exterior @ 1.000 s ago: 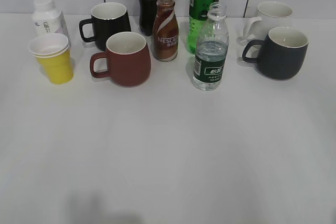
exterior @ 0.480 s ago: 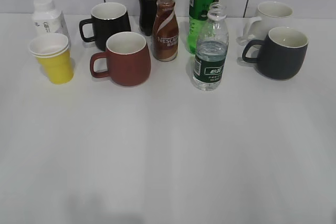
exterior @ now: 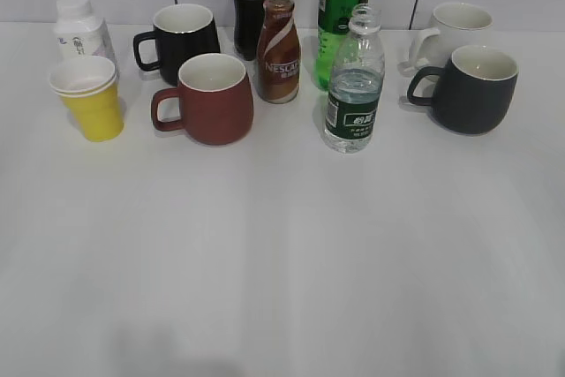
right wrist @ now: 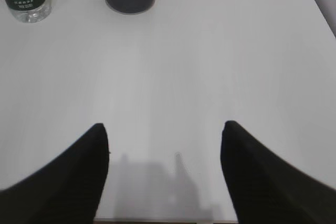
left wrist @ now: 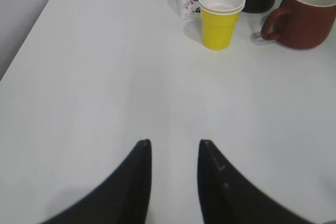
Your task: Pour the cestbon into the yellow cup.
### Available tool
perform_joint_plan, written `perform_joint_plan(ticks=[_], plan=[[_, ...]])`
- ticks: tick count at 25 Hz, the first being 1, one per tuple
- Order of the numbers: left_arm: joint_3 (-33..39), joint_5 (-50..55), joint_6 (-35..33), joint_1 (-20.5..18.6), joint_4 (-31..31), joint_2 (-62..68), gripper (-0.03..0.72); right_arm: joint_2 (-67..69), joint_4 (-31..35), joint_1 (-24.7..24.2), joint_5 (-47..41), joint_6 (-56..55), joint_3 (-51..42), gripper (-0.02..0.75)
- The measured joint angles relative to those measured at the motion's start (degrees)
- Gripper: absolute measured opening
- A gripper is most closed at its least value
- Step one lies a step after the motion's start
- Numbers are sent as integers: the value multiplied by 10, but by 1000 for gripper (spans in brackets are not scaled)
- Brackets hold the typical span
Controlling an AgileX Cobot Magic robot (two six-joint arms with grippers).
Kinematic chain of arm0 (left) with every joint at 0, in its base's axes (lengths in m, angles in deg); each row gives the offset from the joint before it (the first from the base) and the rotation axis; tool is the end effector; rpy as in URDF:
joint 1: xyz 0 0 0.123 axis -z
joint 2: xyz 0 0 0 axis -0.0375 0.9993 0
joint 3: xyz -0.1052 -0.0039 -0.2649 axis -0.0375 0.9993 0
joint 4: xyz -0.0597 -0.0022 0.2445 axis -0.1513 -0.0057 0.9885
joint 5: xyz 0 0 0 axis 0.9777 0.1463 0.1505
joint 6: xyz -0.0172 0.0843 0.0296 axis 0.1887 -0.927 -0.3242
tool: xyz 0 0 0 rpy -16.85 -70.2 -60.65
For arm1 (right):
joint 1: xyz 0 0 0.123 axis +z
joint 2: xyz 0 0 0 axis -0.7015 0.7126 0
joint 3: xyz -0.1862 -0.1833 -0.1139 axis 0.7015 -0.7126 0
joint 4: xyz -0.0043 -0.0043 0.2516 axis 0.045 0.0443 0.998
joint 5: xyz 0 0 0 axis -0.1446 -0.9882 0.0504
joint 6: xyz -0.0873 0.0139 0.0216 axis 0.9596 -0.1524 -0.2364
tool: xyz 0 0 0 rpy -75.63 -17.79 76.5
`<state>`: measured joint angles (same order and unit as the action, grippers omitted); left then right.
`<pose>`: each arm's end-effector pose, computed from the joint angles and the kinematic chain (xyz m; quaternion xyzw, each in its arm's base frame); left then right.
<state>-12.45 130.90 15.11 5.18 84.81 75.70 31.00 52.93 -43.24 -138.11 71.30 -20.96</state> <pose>-0.0091 0.0021 0.2836 0.0219 0.8456 -0.0046 0.5333 -0.0059 -0.0002 0.2809 -0.0288 0.8438 -0.0060 0.5358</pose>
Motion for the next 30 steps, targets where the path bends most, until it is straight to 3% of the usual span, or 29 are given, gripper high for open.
perform_joint_plan(ticks=[15,20,30], plan=[[-2,-3,0,0,0,0,239,0,0,0,-1,0,0,501],[-12,-150,0,0,2,0,239,7,0,0,6,0,3,501],[68,-483,0,0,2,166,239,174,78,1,328,24,-6,501]])
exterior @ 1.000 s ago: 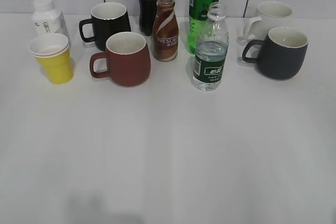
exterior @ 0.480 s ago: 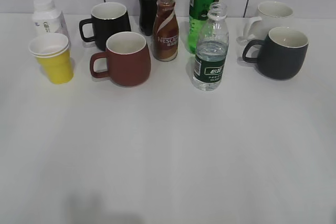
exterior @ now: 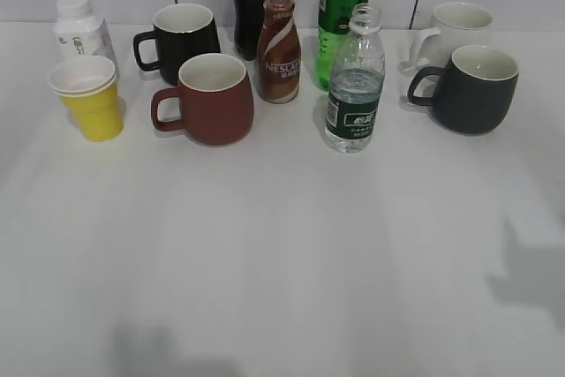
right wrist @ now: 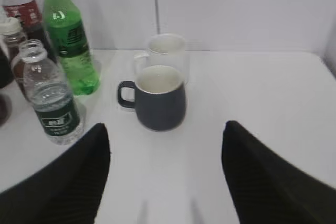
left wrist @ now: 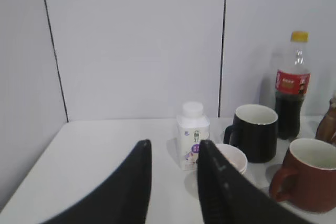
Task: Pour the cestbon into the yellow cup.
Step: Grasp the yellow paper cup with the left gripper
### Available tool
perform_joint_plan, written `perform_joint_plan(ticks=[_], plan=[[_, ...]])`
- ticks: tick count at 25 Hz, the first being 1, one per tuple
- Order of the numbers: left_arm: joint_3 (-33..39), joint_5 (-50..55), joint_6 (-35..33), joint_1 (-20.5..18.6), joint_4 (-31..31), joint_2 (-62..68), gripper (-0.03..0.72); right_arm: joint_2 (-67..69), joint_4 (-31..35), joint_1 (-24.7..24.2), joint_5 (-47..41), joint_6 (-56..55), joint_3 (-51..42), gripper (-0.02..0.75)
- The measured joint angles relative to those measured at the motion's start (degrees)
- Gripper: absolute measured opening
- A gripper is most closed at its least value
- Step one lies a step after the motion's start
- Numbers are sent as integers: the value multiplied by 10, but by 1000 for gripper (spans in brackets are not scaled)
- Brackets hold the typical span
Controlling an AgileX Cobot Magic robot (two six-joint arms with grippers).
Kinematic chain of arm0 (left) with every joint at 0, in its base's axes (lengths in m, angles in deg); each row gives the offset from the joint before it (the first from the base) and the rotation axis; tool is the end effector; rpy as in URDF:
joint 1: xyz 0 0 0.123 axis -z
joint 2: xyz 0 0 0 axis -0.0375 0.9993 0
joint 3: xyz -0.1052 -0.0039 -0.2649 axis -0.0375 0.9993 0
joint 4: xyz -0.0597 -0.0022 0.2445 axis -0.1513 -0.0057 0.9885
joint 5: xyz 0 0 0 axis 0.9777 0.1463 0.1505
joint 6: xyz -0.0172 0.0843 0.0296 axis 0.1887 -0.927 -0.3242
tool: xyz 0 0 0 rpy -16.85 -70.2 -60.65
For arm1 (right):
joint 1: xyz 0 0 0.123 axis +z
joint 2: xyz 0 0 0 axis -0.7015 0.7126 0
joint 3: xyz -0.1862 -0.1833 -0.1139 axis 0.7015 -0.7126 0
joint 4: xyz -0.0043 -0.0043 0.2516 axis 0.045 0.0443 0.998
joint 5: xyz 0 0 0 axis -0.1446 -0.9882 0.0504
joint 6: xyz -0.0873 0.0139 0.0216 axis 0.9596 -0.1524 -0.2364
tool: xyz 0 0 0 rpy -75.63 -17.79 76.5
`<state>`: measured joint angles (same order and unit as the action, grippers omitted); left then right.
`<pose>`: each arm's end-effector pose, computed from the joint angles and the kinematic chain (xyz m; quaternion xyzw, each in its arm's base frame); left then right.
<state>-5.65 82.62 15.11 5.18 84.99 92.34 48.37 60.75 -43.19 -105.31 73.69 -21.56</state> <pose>0.0712 -0.0033 0.3115 0.0249 0.7110 -0.0092 0.7027 0.0648 0.0071 0.3186 -0.0154 0.7666 0.0423 0.6405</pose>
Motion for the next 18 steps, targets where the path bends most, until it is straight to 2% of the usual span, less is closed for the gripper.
perform_joint_plan(ticks=[4,8,12,14,18], plan=[[40,-137,0,0,4,132,239,104,53,40,95,46,-1,501],[55,-265,0,0,4,280,239,218,67,100,204,86,-1,501],[56,-383,0,0,11,417,243,342,45,152,323,104,-1,501],[56,-424,22,0,28,470,259,388,21,171,383,105,-1,501],[56,-469,92,7,64,548,358,481,-6,183,473,107,-1,501]])
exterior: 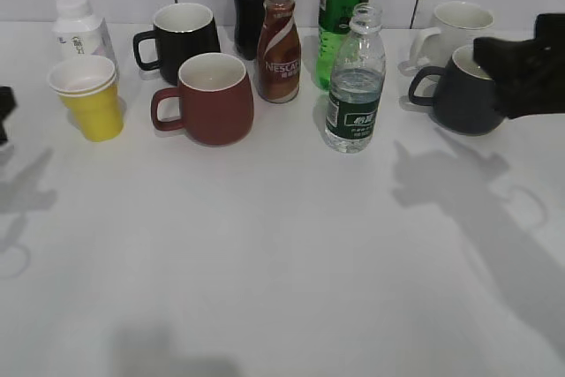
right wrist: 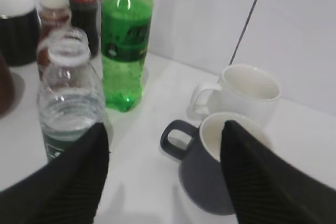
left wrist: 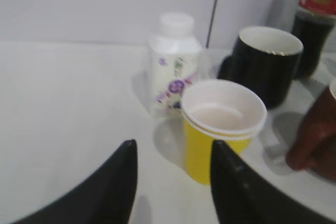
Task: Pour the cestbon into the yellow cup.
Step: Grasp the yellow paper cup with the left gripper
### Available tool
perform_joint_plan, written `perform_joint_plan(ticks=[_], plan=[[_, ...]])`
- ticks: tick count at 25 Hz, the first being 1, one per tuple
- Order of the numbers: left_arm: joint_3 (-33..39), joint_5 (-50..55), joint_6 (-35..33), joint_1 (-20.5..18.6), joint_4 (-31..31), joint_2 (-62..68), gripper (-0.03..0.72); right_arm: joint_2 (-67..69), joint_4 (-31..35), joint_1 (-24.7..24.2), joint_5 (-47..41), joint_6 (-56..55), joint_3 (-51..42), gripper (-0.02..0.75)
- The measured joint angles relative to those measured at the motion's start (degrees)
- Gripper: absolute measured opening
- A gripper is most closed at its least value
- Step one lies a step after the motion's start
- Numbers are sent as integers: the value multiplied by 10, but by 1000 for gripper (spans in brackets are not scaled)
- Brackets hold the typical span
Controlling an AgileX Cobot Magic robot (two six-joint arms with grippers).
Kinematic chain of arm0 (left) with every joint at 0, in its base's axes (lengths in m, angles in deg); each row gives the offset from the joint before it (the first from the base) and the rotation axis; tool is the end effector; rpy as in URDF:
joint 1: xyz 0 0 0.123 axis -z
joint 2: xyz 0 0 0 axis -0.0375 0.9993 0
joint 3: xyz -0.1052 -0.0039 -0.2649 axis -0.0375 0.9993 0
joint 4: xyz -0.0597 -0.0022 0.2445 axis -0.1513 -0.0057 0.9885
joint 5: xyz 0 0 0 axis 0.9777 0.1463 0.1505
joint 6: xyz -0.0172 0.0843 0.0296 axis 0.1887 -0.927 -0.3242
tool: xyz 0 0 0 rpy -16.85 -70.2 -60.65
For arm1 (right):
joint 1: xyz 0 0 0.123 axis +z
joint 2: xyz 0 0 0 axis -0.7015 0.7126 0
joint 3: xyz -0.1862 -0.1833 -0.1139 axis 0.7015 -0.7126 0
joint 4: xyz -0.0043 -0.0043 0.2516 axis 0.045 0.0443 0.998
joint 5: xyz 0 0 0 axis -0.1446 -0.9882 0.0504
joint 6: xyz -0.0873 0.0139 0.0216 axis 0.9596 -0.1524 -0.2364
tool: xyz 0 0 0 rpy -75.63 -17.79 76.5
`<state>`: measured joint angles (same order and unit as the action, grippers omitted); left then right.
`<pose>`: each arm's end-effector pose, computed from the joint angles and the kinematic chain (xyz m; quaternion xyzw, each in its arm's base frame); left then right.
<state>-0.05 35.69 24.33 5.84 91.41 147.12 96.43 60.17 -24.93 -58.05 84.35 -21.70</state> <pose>0.2146 -0.0206 0.2072 0.0290 0.7894 -0.0646 0.6098 0.2179 0.0734 0.2640 -0.1769 0.7536 0.0424 0.6316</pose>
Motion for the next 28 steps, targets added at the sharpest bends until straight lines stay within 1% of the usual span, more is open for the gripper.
perform_joint_plan(ticks=[3,6,9,11,13,15,17,20,23,28], plan=[[1,-32,13,16,35,42,442,51,-3,2,34,-3,0,501],[1,-87,15,28,62,86,478,94,-4,2,61,-18,0,501],[1,-146,11,30,66,144,487,124,-4,2,83,-36,0,501],[1,-205,9,30,71,186,503,139,-4,2,104,-44,0,501],[1,-279,-2,30,76,227,549,147,-4,2,123,-46,0,501],[1,-323,-28,30,69,260,596,153,-4,2,141,-47,0,501],[1,-339,-46,30,49,290,620,152,-4,2,154,-51,0,501],[0,-345,-64,30,17,323,629,152,-4,2,170,-59,0,501],[-18,-347,-72,30,15,354,631,152,-4,2,185,-74,0,501],[-71,-348,-74,30,20,417,632,152,-4,2,189,-89,0,501]])
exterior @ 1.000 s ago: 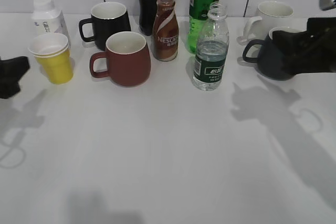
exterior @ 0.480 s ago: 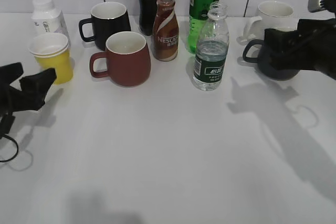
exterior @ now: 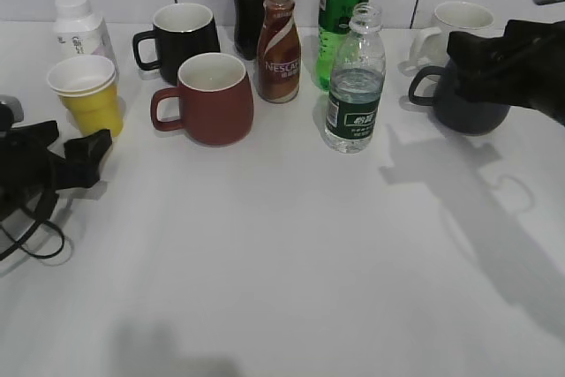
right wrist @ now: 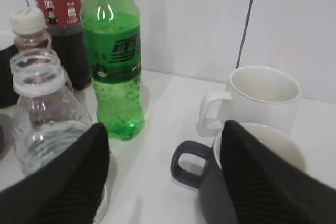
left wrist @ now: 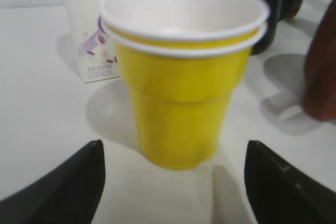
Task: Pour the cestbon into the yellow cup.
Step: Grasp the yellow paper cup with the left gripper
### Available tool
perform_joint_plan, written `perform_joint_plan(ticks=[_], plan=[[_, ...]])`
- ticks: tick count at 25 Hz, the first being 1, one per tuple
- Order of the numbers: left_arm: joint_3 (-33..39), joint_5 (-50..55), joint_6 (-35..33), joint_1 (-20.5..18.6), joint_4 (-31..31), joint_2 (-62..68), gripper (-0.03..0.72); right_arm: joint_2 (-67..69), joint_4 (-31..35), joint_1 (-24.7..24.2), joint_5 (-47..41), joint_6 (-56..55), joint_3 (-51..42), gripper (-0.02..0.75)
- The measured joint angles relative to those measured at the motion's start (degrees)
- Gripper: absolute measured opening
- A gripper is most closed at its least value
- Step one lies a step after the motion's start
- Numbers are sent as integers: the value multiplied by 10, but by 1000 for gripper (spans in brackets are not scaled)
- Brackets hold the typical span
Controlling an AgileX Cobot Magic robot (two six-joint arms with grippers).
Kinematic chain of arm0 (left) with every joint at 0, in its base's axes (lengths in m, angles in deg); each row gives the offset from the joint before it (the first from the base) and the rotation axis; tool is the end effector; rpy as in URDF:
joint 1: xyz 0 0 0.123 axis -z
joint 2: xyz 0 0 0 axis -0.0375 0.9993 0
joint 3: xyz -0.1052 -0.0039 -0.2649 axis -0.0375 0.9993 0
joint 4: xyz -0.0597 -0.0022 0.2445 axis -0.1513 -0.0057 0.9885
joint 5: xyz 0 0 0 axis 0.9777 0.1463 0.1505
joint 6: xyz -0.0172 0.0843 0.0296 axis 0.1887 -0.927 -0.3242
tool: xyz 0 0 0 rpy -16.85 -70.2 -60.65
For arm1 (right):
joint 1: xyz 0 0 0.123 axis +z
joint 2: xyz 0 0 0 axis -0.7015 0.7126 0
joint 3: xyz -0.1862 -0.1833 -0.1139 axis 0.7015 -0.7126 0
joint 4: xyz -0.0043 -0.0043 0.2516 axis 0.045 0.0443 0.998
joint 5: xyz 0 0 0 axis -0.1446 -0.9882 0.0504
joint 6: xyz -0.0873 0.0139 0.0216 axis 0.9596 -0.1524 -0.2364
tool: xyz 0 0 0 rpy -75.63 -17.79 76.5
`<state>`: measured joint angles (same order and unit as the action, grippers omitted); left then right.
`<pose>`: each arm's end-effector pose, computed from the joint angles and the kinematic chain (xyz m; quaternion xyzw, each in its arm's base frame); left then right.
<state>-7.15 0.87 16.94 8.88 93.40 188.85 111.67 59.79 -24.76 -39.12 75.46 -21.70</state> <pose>0.2807 -0.0475 0.1002 0.1059 0.7812 -0.0892 0.6087 0.2541 0.0841 0.2271 -0.1143 0.7448 0.0765 0.6529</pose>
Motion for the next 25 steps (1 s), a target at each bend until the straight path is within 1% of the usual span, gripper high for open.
perform_joint_plan(ticks=[9,19,22,25], plan=[[-77,-1,-1,0,9,52,632,2,-8,0,24,-26,0,501],[-160,3,-1,0,20,86,629,38,-12,0,34,-30,0,501],[-171,9,-1,0,23,93,591,40,-13,0,41,-30,0,501],[-173,7,-1,0,24,93,501,40,-14,0,43,-30,0,501]])
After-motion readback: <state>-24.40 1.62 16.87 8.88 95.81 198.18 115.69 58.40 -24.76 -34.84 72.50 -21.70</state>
